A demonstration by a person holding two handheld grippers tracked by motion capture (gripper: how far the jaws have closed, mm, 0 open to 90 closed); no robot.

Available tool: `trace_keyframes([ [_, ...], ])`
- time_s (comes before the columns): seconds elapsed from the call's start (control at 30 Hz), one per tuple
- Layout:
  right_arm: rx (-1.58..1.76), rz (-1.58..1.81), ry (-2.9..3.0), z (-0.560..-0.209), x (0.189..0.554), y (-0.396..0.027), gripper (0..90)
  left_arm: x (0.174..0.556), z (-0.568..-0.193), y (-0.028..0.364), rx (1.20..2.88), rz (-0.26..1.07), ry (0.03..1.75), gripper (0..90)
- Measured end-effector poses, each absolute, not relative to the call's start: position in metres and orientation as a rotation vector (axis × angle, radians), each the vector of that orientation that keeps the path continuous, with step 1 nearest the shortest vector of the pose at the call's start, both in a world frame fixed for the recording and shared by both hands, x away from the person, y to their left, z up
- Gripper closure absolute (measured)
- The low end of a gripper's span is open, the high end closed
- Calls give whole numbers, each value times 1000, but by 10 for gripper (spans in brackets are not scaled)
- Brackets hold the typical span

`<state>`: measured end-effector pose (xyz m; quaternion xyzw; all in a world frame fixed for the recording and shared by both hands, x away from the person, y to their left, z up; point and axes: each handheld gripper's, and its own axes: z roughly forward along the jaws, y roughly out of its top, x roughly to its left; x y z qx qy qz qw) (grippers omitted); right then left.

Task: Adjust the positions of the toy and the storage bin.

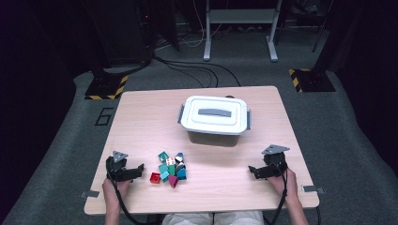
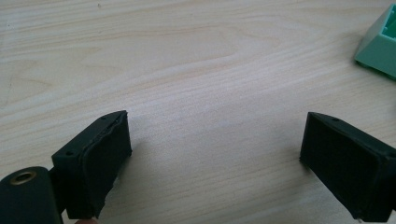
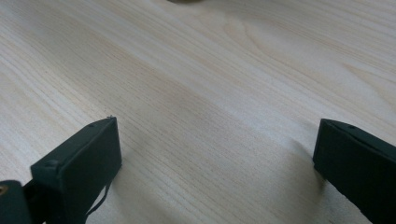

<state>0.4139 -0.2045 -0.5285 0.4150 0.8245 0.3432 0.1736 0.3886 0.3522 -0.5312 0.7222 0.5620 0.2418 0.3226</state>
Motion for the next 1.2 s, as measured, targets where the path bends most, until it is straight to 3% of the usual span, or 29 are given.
trace_keyframes([
  [0.37,1187,1016,2328,-523,411,-207,21,389,-531,352,1902,634,1469,85],
  [1.2,1006,1134,2293,-437,420,-184,35,389,-531,352,1900,634,1470,85],
])
